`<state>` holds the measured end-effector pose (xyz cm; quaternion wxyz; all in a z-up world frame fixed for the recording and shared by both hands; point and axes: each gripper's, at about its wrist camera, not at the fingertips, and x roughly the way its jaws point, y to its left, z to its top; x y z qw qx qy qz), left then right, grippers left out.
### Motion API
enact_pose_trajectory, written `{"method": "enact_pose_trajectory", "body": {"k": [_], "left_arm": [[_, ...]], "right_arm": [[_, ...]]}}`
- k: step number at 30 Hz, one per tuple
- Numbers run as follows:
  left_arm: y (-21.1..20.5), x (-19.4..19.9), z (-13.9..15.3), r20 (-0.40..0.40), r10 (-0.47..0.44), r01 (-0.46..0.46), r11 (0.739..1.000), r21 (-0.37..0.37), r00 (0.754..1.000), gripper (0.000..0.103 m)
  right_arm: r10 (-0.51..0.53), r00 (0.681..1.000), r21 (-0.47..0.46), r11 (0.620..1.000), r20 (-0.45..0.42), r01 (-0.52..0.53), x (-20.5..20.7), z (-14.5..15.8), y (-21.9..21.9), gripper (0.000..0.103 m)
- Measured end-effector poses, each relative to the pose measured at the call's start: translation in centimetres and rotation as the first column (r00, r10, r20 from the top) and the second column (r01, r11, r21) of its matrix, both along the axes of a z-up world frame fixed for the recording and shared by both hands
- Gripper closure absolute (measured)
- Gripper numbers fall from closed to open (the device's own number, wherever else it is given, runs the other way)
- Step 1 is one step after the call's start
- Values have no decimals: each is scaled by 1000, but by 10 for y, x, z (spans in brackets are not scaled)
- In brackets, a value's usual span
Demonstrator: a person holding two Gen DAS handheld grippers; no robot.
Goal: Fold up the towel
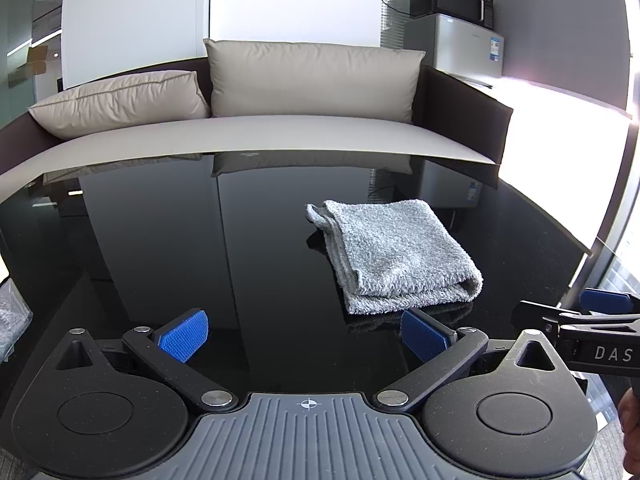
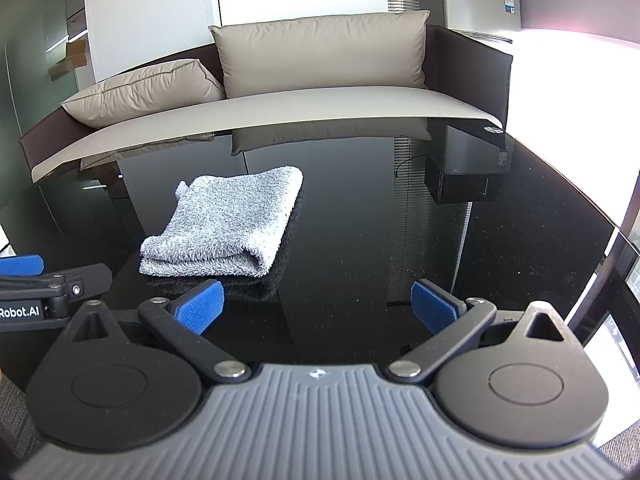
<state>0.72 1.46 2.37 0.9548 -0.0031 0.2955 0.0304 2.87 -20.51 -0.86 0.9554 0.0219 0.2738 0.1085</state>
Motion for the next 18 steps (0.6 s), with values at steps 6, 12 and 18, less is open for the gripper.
{"method": "enact_pose_trajectory", "body": {"k": [6,12,18], "left_arm": [[-2,-7,0,1,-4,4,1000,2,1000,1],[-3,-13,0,1,-1,1,1000,4,1000,1],[-3,-16,0,1,1,-1,1000,0,1000,1]], "right_arm": [[4,1000,-1,1000,0,-4,-9,2,-1,1],[3,1000,-3,1000,-7,-3,-15,2,-1,1],[-4,1000,2,1000,-12,4,-20,2,-4,1]]}}
